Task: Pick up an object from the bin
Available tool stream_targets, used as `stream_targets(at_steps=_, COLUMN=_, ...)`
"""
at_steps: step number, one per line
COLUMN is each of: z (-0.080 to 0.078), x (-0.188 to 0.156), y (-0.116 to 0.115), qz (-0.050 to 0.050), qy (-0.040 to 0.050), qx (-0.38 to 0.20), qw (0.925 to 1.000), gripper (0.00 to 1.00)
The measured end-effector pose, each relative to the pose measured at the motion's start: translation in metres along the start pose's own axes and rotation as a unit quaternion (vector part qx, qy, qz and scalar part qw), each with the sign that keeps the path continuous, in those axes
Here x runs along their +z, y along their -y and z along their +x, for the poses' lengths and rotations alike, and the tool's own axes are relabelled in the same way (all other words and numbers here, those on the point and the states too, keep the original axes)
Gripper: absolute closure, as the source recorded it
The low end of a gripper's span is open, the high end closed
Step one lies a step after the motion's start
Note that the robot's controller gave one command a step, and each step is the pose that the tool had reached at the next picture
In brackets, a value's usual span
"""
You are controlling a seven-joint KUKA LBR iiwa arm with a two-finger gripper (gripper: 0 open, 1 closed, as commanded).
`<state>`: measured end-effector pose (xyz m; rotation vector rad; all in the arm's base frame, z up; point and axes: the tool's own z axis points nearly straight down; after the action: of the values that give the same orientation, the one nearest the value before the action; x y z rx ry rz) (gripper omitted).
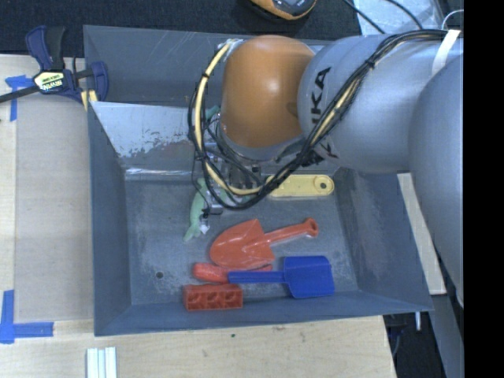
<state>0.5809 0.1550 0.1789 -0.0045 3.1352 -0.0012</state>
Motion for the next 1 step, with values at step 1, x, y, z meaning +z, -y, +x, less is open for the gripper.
stream_targets(at_steps=1, z=0.0020, x=-0.0241, y=-0.0348, qz=-0.002, qy=0.0003, qx=-0.015, qw=0.9999, gripper=0.00)
